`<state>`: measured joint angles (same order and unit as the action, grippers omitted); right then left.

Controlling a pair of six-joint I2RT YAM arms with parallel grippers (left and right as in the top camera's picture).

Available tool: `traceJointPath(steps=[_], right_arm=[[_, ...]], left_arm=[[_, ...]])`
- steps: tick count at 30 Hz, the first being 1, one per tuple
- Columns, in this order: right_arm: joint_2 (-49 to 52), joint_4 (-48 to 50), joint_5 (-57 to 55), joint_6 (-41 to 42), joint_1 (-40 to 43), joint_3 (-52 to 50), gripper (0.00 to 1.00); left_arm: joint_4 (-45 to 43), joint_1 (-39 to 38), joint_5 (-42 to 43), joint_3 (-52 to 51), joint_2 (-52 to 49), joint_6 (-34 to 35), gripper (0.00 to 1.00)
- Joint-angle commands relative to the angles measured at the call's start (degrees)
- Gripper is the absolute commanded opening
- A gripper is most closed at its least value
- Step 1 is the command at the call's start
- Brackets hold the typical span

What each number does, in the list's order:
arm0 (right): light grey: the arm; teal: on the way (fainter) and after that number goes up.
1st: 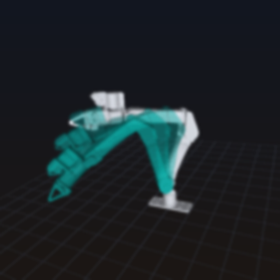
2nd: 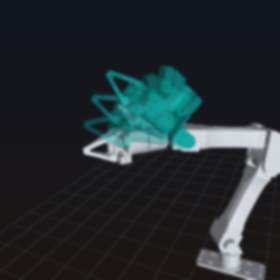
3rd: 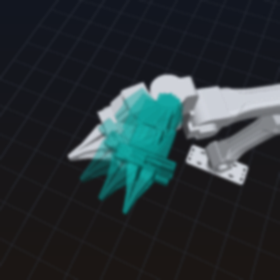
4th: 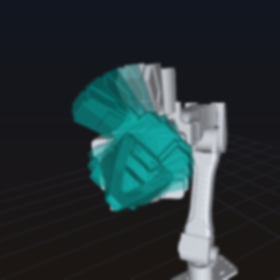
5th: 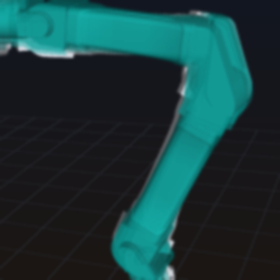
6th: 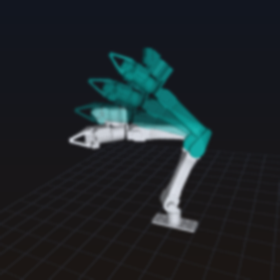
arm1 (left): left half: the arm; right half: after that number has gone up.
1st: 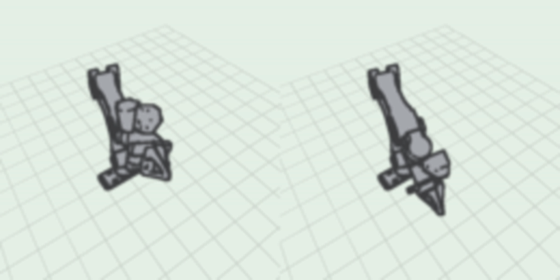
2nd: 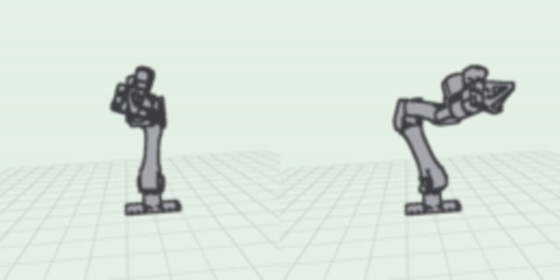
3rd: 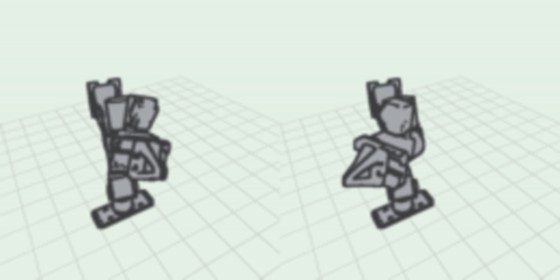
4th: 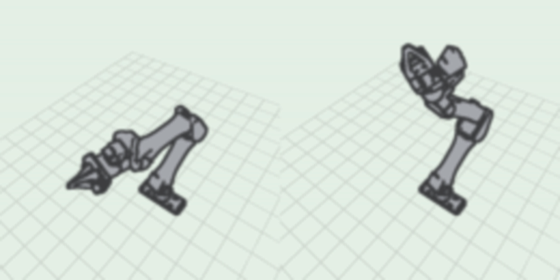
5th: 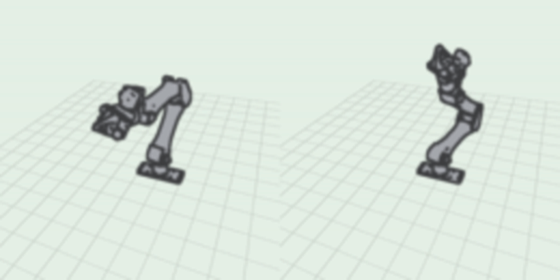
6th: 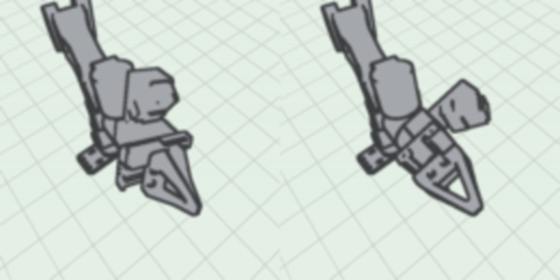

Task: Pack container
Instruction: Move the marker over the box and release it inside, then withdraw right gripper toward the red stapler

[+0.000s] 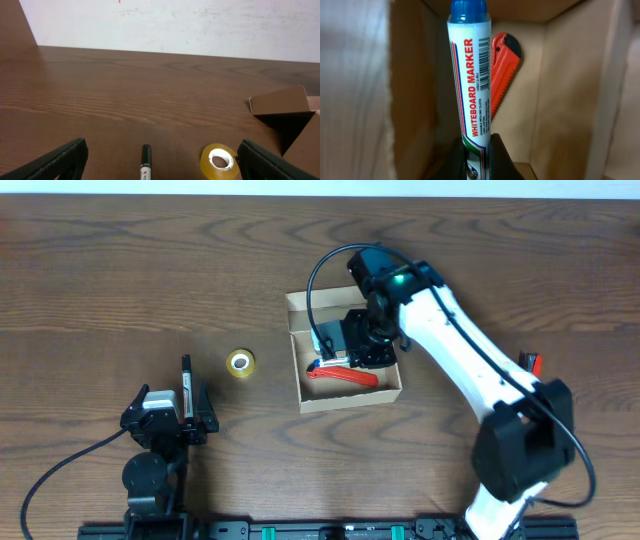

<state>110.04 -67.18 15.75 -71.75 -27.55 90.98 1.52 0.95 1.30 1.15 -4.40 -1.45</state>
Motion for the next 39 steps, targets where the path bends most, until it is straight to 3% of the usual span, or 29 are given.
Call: traceJointPath(steps=[1,12,16,23,27,30,32,33,38,39], right_arm=[[3.8,1.0,-1.0,-2.0,-0.1,0.0,0.01],[11.9,3.0,-2.5,1.6,-0.1,0.0,0.03],[11.7,3.7,-2.5,3.2,-0.1,0.0,0.24],[9.7,1.7,-2.2,5.9,-0.2,1.9,0.31],[4.9,0.0,-2.0,12.0,0.2,7.2,0.36],[-0.1,-1.1,-2.0,19.6,1.2,11.8,0.57],[-3.8,-2.3,-2.0,27.5,2.2,14.0,0.93],[-5.8,-2.8,-2.1,31.6,2.9,14.5,0.99],[-13.0,-4.1,-3.6,36.2,7.6,14.6,0.99],[-14.4,-1.2,-8.3,44.2,10.4,14.6,0.97]], left_arm=[[2.8,-0.2,0.2,-0.9,0.0,0.4,0.95],[2.8,-0.2,0.2,-0.9,0.0,0.4,0.96],[2.8,-0.2,0.2,-0.9,0.0,0.4,0.95],[2.8,-0.2,0.2,-0.9,0.0,0.4,0.96],[2.8,-0.2,0.2,-0.9,0.0,0.4,0.96],[2.8,-0.2,0.2,-0.9,0.0,0.4,0.95],[2.8,-0.2,0.2,-0.9,0.0,0.4,0.95],[2.8,-0.2,0.2,-0.9,0.0,0.4,0.95],[2.8,-0.2,0.2,-0.9,0.0,0.4,0.95],[2.8,-0.2,0.2,-0.9,0.0,0.4,0.95]])
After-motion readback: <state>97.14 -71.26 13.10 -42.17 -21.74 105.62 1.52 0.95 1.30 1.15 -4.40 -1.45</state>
